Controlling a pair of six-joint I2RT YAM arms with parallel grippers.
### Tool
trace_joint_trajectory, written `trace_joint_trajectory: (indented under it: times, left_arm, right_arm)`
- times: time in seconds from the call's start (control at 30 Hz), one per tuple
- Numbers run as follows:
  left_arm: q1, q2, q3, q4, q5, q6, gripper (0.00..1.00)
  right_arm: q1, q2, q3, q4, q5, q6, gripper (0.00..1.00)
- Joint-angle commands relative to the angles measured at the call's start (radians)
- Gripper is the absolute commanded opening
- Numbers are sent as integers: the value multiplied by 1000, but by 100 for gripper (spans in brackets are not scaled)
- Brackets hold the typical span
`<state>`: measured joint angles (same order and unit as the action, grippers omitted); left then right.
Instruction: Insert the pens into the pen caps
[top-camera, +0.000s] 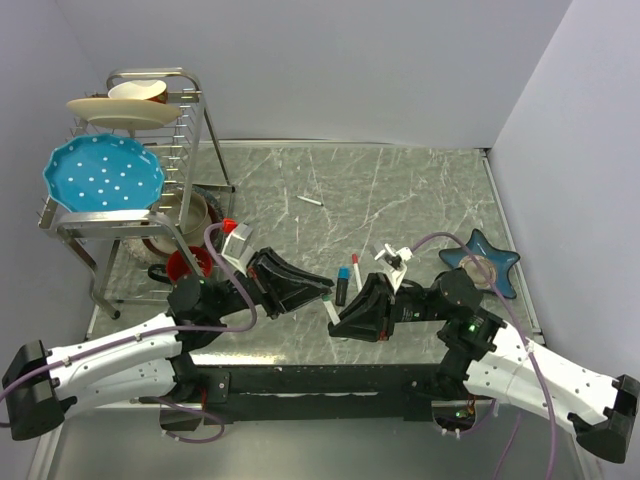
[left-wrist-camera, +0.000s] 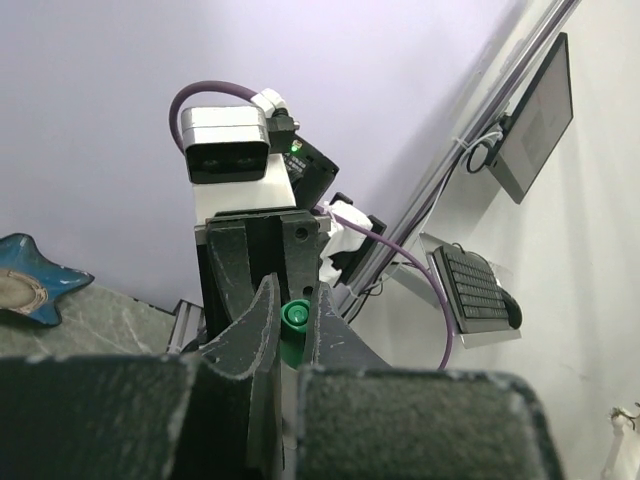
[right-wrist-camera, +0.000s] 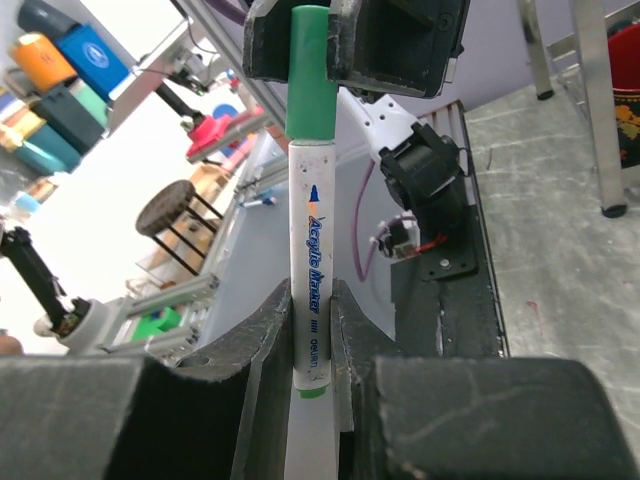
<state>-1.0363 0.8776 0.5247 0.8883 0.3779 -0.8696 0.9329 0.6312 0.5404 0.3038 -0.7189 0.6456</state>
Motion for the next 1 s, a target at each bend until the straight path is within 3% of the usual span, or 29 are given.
trace_joint_trajectory:
  times: [0.0,0.2,0.4,0.7,0.97]
  left_arm:
    - [-67,18,-71,-219,164,17,1]
    - [-100,84,-26,-297,170,33,1]
    - [-148,106,-80,-189,138,1,1]
    - [-185,171,-54,-377,87,75,1]
    - [-205,193,-61,-442,116,107,1]
  right_arm:
    - [-20,-22,182,117,219,-104,0]
    - [-22,-1,272,18,237,-188,0]
    - [-25,38,340,0,237,-199,0]
    - [-26,87,452,-77,295,-268,0]
    - [-28,133,579,-276,406,-385,0]
